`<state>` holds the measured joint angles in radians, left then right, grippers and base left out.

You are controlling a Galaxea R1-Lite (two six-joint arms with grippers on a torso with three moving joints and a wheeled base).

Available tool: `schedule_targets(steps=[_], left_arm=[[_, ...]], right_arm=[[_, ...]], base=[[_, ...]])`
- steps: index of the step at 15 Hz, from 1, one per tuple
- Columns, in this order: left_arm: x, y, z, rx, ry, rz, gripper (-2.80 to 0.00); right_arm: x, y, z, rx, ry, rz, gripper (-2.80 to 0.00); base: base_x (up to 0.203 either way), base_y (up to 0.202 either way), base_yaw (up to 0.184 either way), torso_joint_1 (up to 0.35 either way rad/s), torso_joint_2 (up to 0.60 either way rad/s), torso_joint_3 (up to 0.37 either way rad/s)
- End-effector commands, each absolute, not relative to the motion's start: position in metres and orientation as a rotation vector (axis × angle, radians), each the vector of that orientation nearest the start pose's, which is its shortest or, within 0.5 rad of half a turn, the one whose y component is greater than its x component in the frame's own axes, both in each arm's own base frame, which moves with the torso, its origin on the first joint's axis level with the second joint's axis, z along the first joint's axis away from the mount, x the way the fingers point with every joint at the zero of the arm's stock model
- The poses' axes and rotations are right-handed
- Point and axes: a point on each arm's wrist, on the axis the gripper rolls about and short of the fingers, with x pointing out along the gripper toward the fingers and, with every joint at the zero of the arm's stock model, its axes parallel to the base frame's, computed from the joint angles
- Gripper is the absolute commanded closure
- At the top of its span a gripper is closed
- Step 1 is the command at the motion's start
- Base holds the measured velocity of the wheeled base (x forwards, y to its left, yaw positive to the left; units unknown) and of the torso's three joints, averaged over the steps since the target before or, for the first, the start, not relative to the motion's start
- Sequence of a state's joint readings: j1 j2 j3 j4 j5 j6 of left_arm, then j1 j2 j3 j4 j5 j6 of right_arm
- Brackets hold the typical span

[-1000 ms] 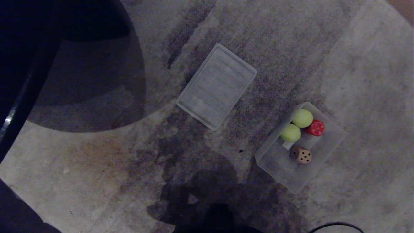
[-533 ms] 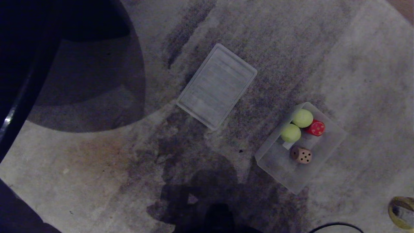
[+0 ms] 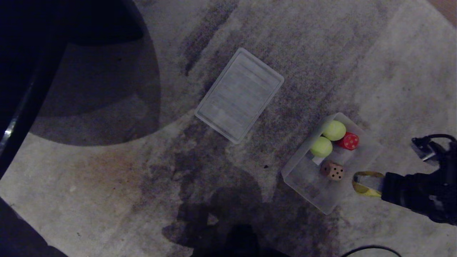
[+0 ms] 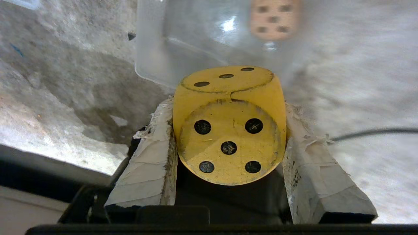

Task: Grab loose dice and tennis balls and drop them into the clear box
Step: Put the toys in the box

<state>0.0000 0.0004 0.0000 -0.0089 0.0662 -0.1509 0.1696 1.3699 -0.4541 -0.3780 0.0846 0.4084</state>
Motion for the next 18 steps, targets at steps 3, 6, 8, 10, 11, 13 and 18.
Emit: schedule_targets(steps=[3,6,8,10,11,13,18], left_arm=[[-0.023,0.002,0.076,-0.152,-0.016,0.067,0.0],[-0.023,0.002,0.076,-0.152,-0.014,0.066,0.0],[-0.023,0.002,0.076,-0.152,-0.015,0.067,0.0],[-0.023,0.002,0.076,-0.152,-0.016,0.067,0.0],[-0.023,0.002,0.076,-0.152,-0.014,0.067,0.0],[-0.023,0.001,0.076,-0.152,-0.014,0.065,0.0],[-0.023,0.002,0.076,-0.152,-0.014,0.066,0.0]], right_arm=[[0.235,0.06,0.107,0.357,0.687,0.174,0.0],[0.24,0.065,0.091,0.344,0.733,0.171,0.0],[0.24,0.065,0.091,0.342,0.736,0.175,-2.8],[0.241,0.067,0.086,0.336,0.756,0.172,-2.8],[0.241,0.067,0.086,0.334,0.753,0.171,-2.8],[0.237,0.066,0.092,0.334,0.73,0.169,-2.8],[0.193,0.048,0.108,0.353,0.667,0.156,-2.8]], base=[[0.0,0.0,0.0,0.0,0.0,0.0],[0.0,0.0,0.0,0.0,0.0,0.0],[0.0,0.0,0.0,0.0,0.0,0.0],[0.0,0.0,0.0,0.0,0.0,0.0],[0.0,0.0,0.0,0.0,0.0,0.0],[0.0,0.0,0.0,0.0,0.0,0.0],[0.0,0.0,0.0,0.0,0.0,0.0]])
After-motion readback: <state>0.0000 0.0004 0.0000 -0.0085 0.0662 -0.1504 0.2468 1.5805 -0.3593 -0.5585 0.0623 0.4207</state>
